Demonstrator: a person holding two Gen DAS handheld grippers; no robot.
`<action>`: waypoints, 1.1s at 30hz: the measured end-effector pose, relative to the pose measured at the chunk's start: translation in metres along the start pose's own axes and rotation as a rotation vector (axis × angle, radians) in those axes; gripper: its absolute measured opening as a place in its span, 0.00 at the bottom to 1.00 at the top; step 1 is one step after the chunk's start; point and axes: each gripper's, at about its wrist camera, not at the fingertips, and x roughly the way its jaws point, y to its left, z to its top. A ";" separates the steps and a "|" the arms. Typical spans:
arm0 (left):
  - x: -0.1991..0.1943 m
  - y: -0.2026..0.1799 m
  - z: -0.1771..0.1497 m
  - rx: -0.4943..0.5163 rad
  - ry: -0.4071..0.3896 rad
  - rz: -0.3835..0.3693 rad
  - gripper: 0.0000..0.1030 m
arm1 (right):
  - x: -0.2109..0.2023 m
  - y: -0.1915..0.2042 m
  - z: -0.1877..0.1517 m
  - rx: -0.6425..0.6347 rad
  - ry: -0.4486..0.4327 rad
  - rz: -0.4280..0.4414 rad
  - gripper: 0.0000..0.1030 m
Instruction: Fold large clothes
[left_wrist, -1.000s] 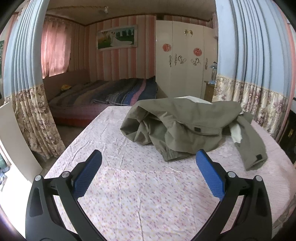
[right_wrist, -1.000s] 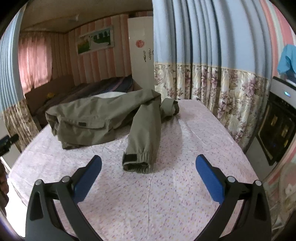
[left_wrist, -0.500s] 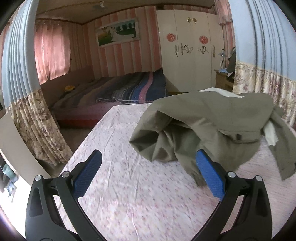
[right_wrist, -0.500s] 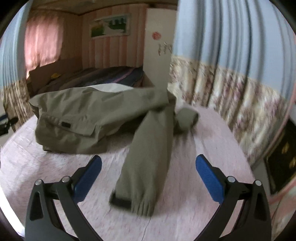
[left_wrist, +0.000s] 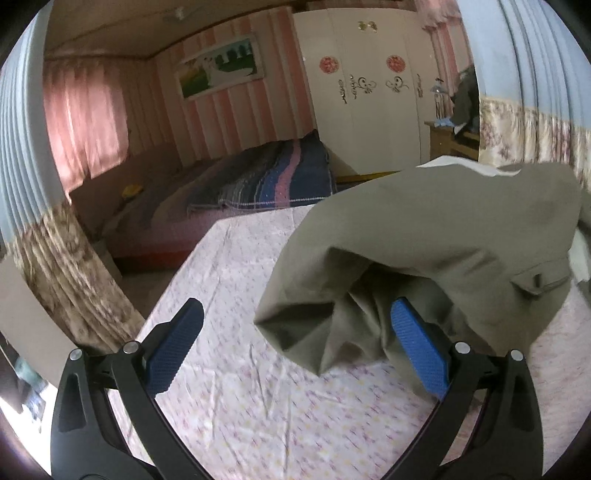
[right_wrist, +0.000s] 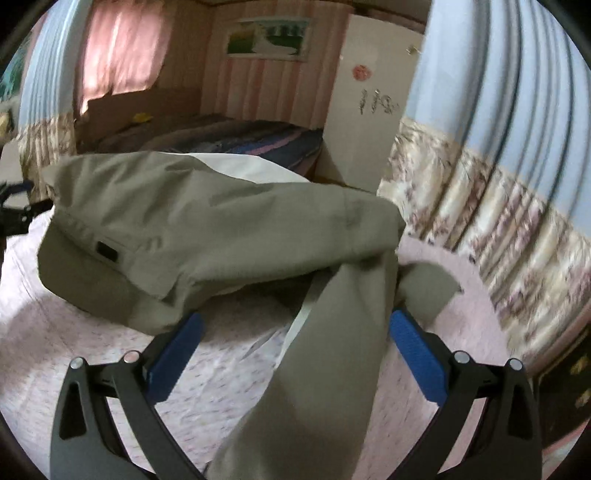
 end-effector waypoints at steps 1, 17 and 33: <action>0.006 0.000 0.002 0.021 -0.002 0.009 0.97 | 0.003 -0.003 0.001 -0.023 -0.012 -0.008 0.98; 0.064 -0.022 0.016 0.100 -0.018 -0.077 0.97 | 0.075 0.008 0.021 -0.391 -0.191 -0.067 0.76; 0.008 -0.025 0.060 -0.040 -0.153 -0.280 0.12 | 0.018 -0.046 0.075 0.053 -0.316 0.082 0.03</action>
